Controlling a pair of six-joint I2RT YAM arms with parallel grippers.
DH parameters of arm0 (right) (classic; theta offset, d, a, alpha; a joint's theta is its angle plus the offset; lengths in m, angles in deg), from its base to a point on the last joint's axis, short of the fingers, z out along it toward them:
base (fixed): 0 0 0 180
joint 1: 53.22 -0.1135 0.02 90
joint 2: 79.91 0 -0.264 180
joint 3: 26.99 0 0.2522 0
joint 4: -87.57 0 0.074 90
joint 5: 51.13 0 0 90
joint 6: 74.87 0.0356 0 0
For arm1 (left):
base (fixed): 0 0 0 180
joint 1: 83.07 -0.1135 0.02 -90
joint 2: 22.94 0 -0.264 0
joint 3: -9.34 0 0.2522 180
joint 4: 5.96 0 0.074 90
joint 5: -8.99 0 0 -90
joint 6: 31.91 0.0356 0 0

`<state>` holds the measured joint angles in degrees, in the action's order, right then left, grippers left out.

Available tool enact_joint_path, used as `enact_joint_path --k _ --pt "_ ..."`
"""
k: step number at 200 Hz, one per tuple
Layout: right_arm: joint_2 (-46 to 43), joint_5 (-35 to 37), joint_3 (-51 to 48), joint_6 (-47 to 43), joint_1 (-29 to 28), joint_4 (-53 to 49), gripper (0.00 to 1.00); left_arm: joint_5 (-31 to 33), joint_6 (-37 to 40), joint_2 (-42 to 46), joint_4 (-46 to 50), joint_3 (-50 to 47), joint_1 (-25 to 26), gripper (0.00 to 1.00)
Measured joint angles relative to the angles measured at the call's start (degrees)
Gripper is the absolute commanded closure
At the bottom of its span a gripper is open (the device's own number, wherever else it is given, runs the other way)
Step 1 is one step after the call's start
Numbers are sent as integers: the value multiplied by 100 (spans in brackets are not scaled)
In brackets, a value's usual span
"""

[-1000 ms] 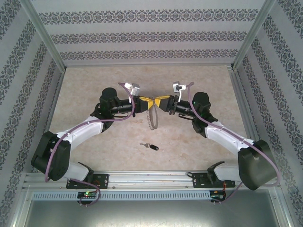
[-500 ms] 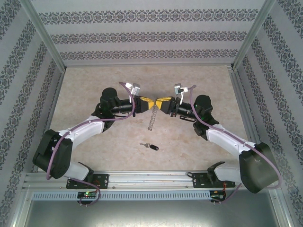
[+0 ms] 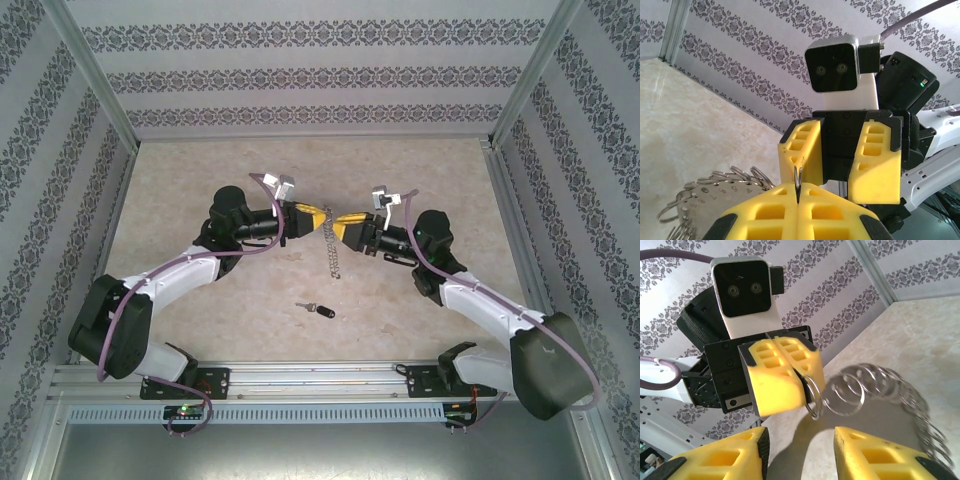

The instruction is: Put the keys on the keyring

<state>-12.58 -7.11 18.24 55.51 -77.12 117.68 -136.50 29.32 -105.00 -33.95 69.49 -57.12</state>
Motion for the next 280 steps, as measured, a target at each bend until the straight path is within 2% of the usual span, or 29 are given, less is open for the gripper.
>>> enact_joint_path --k 52,136,280 --pt "-658 232 -278 22 129 -35 57 24 111 201 -527 -304 31 100" --pt "-758 326 -378 2 -96 -28 59 63 -125 13 -2732 -824 31 100" --pt "-424 328 68 -175 -413 146 63 61 -367 -153 -3134 -828 31 100"
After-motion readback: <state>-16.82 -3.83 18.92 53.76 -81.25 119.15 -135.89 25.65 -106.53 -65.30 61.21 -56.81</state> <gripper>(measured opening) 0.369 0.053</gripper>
